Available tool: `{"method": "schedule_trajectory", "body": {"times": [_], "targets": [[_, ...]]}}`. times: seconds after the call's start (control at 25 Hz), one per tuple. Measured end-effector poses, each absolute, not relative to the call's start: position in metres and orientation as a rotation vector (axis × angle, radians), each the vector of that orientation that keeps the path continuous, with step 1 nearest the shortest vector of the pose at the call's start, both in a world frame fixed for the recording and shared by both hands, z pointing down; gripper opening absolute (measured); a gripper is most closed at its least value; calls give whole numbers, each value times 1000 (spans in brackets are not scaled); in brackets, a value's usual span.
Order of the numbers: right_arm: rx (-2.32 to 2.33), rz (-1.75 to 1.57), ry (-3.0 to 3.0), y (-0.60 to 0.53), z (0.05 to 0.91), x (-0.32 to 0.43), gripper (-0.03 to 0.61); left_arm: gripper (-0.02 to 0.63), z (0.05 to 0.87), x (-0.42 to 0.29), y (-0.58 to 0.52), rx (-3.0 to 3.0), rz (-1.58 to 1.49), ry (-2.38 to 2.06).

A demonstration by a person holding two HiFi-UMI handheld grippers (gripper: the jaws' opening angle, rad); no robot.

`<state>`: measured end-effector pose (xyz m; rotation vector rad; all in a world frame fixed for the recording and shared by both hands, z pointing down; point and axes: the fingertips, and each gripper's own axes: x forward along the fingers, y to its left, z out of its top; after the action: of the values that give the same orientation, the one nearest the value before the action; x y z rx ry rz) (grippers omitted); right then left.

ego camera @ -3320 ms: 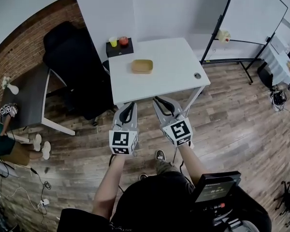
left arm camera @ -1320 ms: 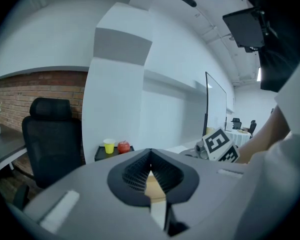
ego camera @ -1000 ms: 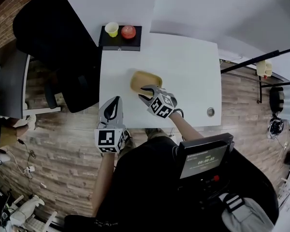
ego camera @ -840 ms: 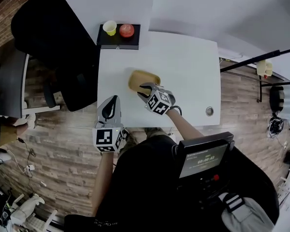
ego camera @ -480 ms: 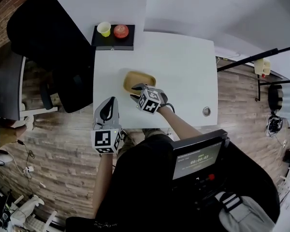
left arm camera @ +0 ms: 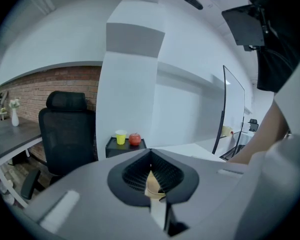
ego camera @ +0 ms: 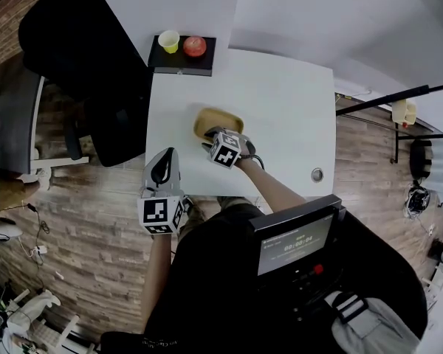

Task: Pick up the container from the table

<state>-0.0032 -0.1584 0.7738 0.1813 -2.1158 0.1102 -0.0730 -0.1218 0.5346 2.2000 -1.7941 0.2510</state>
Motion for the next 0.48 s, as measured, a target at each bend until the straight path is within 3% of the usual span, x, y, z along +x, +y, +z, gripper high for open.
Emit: {"method": "schedule_trajectory", "body": {"times": [0.48], "targets": [[225, 102, -2074, -165, 784, -6, 101, -3, 537, -89, -121, 2191, 241, -1788]]}}
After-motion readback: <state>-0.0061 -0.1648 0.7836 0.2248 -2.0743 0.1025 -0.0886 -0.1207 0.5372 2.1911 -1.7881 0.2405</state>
